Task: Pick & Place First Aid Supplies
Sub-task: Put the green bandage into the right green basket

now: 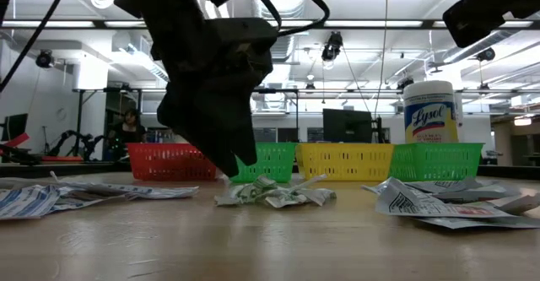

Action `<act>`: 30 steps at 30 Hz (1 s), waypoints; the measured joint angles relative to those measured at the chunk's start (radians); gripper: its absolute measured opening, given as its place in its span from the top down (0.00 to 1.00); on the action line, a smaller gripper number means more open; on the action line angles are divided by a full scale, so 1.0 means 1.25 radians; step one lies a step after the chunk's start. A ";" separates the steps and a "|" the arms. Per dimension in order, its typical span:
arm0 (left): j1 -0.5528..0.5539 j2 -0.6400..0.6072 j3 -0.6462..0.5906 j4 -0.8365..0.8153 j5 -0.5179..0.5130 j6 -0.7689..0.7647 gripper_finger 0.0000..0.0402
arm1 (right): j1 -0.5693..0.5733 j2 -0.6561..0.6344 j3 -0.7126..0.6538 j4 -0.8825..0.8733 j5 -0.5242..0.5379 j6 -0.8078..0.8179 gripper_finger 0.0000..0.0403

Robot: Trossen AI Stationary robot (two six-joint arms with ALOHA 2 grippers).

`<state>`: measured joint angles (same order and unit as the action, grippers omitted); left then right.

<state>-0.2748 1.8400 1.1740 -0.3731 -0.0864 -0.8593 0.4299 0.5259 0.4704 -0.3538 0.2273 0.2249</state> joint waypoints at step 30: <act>0.026 0.042 0.000 -0.040 -0.007 0.107 0.53 | 0.000 0.000 -0.001 0.020 0.001 0.009 0.78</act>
<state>-0.2419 1.8927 1.1744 -0.4228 -0.0949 -0.7253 0.4297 0.5259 0.4686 -0.3290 0.2279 0.2356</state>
